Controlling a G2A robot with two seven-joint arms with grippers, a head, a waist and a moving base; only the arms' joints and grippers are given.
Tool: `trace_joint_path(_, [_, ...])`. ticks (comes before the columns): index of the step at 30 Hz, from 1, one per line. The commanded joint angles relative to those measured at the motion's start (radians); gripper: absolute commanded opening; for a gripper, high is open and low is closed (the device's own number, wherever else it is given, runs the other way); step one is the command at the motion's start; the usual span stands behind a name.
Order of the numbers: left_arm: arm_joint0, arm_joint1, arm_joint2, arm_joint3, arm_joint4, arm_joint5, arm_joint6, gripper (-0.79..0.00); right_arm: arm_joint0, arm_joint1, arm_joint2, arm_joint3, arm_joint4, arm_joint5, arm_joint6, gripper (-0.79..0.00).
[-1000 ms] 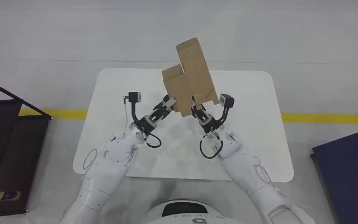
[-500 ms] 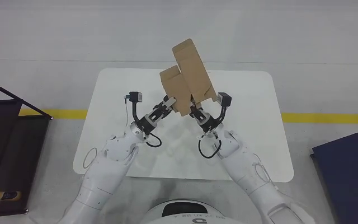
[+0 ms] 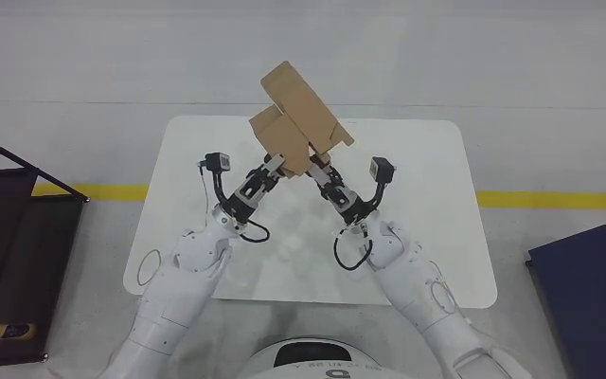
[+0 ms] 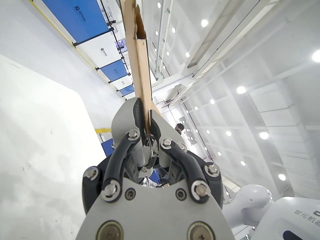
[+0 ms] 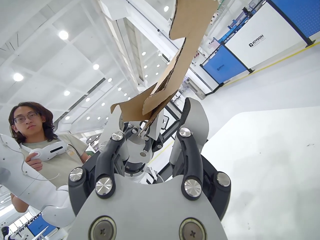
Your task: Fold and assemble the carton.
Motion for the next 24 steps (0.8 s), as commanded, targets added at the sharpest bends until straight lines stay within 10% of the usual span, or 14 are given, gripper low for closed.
trace_joint_path(1, [0.001, 0.0, -0.003, 0.0, 0.0, -0.002, -0.002, -0.785, -0.001, -0.001, 0.0, 0.0, 0.001, -0.004, -0.007, -0.36])
trace_joint_path(16, [0.02, 0.004, -0.035, -0.019, -0.024, -0.055, -0.043, -0.785, 0.014, -0.007, -0.011, 0.034, 0.229, -0.05, 0.014, -0.382])
trace_joint_path(24, [0.03, 0.009, -0.05, -0.026, 0.014, -0.085, -0.078, -0.785, 0.015, 0.009, -0.025, -0.003, 0.562, -0.05, 0.221, -0.317])
